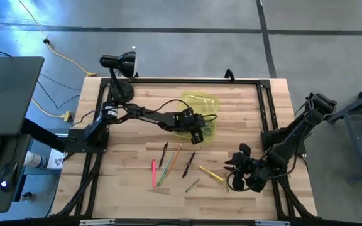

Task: Pick & place school supplies into a supply box
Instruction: Put the left orange pencil into the yellow supply box

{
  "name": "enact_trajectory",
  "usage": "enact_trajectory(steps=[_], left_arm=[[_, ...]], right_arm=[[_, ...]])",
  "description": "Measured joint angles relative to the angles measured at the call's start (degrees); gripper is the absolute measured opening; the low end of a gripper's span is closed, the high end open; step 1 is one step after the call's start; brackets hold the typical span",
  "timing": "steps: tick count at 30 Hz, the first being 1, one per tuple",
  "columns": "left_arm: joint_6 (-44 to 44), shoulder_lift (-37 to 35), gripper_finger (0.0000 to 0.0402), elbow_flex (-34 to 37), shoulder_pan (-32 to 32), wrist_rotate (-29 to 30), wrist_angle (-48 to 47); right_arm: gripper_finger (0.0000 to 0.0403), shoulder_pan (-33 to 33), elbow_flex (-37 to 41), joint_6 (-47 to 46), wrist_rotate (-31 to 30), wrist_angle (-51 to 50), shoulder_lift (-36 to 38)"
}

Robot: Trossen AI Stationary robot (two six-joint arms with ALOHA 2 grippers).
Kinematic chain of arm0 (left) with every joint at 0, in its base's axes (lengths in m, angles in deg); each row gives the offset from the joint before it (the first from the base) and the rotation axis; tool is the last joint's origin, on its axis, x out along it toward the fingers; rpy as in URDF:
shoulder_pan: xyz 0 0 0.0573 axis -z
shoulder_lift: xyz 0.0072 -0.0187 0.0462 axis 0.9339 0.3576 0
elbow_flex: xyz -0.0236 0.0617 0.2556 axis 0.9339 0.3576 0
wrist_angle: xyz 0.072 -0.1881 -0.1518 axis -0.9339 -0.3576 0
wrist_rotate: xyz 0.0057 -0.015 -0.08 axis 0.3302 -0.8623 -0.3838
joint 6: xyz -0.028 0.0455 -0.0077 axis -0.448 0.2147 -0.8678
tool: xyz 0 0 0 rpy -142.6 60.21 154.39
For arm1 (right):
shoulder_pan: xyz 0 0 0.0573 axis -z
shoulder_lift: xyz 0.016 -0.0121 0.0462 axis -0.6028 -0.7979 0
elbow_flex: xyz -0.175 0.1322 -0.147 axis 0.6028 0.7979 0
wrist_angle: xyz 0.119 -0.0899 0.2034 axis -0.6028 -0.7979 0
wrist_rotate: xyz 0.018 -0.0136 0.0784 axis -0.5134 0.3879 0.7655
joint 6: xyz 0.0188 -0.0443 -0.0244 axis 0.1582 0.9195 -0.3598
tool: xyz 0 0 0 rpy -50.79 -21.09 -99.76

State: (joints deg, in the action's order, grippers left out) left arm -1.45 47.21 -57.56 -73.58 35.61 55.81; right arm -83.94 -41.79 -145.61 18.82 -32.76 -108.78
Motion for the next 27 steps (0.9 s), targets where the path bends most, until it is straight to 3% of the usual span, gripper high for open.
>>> enact_trajectory(steps=[3,7,16,27], left_arm=[[0.37,0.00,0.0070,0.00,0.00,0.39,1.01],[0.74,-0.04,0.0070,-0.04,0.07,6.20,3.27],[0.46,-0.04,0.0069,-0.04,0.13,5.59,2.96],[-7.58,-0.04,0.0079,-0.04,-0.44,-3.05,5.63]], right_arm=[[0.0073,0.00,0.00,0.13,-0.03,0.00,0.00],[0.0073,0.00,0.00,1.05,-0.06,0.00,0.00],[0.0073,0.00,0.00,1.95,-0.10,0.00,0.00],[0.0073,0.00,0.00,1.95,-0.10,0.00,0.00]])
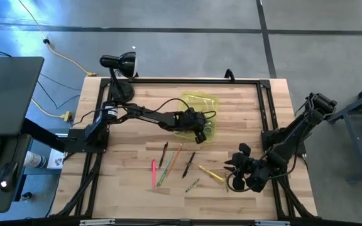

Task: Pick & place school supplies into a supply box
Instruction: Put the left orange pencil into the yellow supply box, then put the yellow pen into the yellow supply box

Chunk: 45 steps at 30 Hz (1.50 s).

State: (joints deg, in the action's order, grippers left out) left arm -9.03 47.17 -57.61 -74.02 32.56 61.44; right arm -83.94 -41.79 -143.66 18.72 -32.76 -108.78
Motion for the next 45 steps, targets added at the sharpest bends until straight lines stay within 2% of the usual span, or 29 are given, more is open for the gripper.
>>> enact_trajectory(steps=[4,11,16,19,22,27,31,34,37,39,41,45], left_arm=[[-1.23,0.00,0.0123,0.00,0.06,-1.12,0.59],[-1.27,0.00,0.0231,0.00,0.09,4.98,-0.10],[-1.26,-1.05,0.0264,-0.57,0.12,2.14,-0.70],[-0.82,-2.87,0.0261,-2.78,0.15,-0.35,-3.89],[-0.72,-4.55,0.0245,-6.48,0.11,-1.90,-12.40],[1.77,-6.67,0.0208,-16.78,0.13,-2.03,-36.53],[1.45,-6.62,0.0180,-25.05,0.13,-4.53,-58.60],[-2.16,-6.64,0.0163,-27.50,0.51,-7.04,-70.10],[-10.28,-7.55,0.0152,-27.82,1.50,-9.02,-81.17],[-14.98,-9.09,0.0147,-26.95,3.32,-6.60,-86.35],[-21.17,-10.29,0.0145,-25.69,6.45,-0.53,-90.66],[-35.51,-14.26,0.0146,-22.58,14.59,10.11,-89.60]], right_arm=[[0.0073,0.00,0.00,0.00,-0.02,0.00,0.00],[0.0073,-0.02,0.00,0.00,-0.02,0.46,0.00],[0.0073,-0.02,0.00,0.00,-0.02,0.48,0.00],[0.0073,-0.02,0.00,-0.01,-0.05,0.51,0.00],[0.0073,-0.02,0.02,-0.02,-0.07,0.56,0.00],[0.0073,-0.02,0.02,0.00,-0.08,0.59,0.00],[0.0073,-0.02,0.02,-0.02,-0.11,0.61,0.00],[0.0073,-0.04,0.02,-0.26,-0.11,0.63,0.00],[0.0073,-0.04,0.02,-0.39,-0.09,0.63,0.00],[0.0073,-0.04,0.02,-0.42,-0.10,0.66,0.00],[0.0073,-0.04,0.02,-0.44,-0.07,0.63,0.00],[0.0073,-0.04,0.02,-0.44,-0.08,0.62,0.00]])
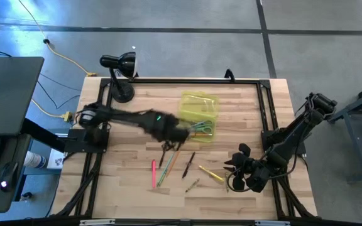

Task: Pick & place school supplies into a supply box
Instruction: Put the yellow pen into the yellow supply box

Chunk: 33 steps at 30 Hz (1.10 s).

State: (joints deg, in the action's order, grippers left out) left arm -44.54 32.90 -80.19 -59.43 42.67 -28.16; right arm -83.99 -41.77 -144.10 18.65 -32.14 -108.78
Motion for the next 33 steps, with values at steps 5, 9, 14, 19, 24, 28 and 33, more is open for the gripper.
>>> enact_trajectory(steps=[5,9,14,19,24,28,33], left_arm=[[-17.83,-1.36,0.0145,2.10,12.58,7.01,0.64],[-29.51,-1.54,0.0145,4.16,21.85,11.08,0.54],[-46.15,-1.88,0.0146,8.58,28.66,12.63,0.23],[-57.22,-2.46,0.0143,15.02,32.09,8.33,-0.05],[-65.12,-2.85,0.0143,22.61,33.76,7.41,-0.18],[-65.78,-4.39,0.0143,24.48,33.50,5.45,-0.27],[-64.89,-5.18,0.0143,24.29,33.54,11.33,-0.25]], right_arm=[[0.0073,0.00,0.03,0.16,-0.56,-0.05,-0.02],[0.0073,0.00,0.07,0.42,-2.00,-0.09,-0.02],[0.0073,0.00,0.07,0.04,-1.71,0.32,-0.02],[0.0073,0.02,0.07,-0.05,-1.67,0.36,-0.02],[0.0073,0.06,0.07,1.17,-2.08,0.41,-0.02],[0.0073,1.22,0.04,4.52,-3.25,0.37,-0.04],[0.0073,4.39,0.04,1.64,3.16,3.11,-0.21]])
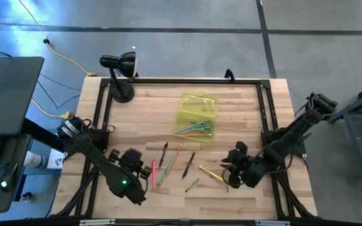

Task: Pick & place school supplies into a supply box
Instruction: Put the yellow pen into the yellow supply box

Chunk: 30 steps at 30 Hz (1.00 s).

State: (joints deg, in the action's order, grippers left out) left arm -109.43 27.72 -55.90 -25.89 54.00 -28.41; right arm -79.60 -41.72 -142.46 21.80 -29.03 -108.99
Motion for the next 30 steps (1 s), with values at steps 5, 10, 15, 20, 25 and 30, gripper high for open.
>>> enact_trajectory(steps=[5,10,15,20,25,30], left_arm=[[0.43,-0.86,0.0143,0.11,-0.02,5.50,0.17],[0.63,-0.83,0.0143,0.11,-0.02,6.80,0.19],[1.94,-0.83,0.0143,0.11,-0.02,6.62,0.21],[2.11,-0.83,0.0143,0.11,-0.02,6.62,0.19],[2.12,-0.79,0.0143,0.11,-0.02,6.77,0.19],[2.10,-0.79,0.0143,0.11,-0.02,7.02,0.20]], right_arm=[[0.0073,1.90,-0.09,8.27,6.85,9.85,-3.86],[0.0083,4.12,-0.09,13.99,12.44,20.14,-9.43],[0.0111,6.53,-0.09,15.10,13.69,19.05,-12.62],[0.0138,8.80,-0.09,13.21,16.91,17.60,-14.56],[0.0151,9.69,-0.09,10.47,18.28,17.19,-17.69],[0.0148,9.89,-0.09,9.35,15.88,16.42,-20.15]])
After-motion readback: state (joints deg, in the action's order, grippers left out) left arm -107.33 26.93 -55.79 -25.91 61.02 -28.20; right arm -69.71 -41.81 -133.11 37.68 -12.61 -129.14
